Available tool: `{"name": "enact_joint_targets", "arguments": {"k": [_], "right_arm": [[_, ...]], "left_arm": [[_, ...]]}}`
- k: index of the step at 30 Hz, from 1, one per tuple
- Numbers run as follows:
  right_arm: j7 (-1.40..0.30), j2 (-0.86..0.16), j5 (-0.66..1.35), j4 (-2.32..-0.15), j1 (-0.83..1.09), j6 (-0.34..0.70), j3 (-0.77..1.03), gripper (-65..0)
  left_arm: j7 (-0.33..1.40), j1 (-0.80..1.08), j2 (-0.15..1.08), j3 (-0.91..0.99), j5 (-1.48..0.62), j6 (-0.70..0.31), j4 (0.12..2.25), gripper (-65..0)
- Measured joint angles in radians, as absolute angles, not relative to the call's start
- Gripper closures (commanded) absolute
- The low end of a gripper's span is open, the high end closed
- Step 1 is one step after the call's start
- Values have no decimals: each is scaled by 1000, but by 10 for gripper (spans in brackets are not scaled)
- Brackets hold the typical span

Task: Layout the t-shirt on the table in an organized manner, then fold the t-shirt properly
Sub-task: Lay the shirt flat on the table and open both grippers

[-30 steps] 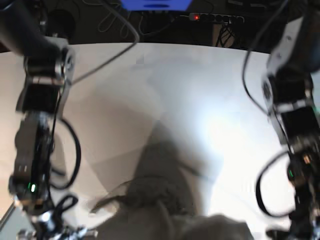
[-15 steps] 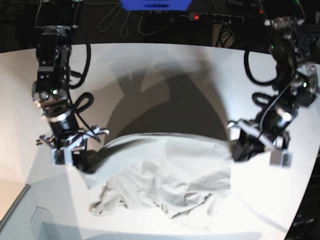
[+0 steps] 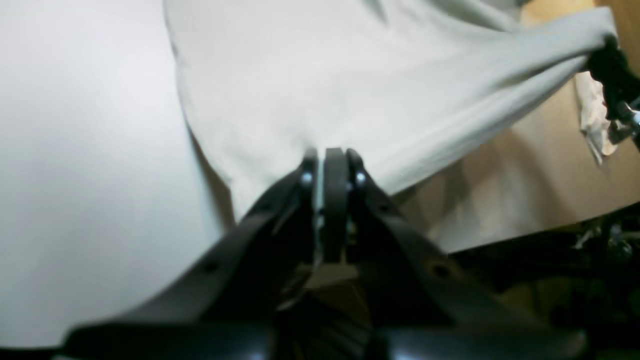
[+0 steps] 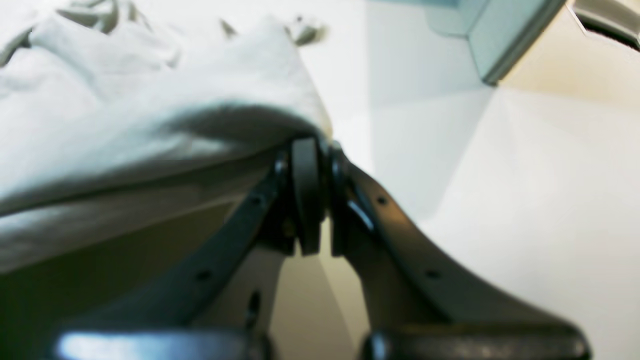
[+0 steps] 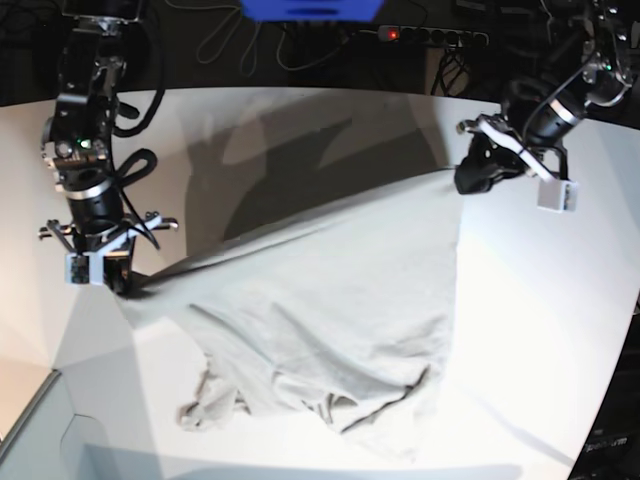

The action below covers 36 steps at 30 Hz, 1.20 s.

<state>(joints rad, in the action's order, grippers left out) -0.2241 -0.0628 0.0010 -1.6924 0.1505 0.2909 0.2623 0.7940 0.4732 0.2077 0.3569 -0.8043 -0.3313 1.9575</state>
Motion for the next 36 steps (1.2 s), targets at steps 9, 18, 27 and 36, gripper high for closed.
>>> {"name": "enact_joint_targets", "arguments": {"k": [9,18,27,36], "right_arm": [[-214,-52,1,-1734,260,290,271,0],[-221,2,-4,-1747,371,289,-173,-13],[-289,3,-10,-1747,330,290,-371,-302],[-292,-87,-8,-1806,363,289,-263,-344]], "left_arm": [[804,352,252,444,-822,-347,1923,0],[798,-80,289,629,-795,-322,1526,0],[782,-399,318,521,-540,-329,1190,-205],[781,-293,312,530,-570,-318,1343,-477]]}}
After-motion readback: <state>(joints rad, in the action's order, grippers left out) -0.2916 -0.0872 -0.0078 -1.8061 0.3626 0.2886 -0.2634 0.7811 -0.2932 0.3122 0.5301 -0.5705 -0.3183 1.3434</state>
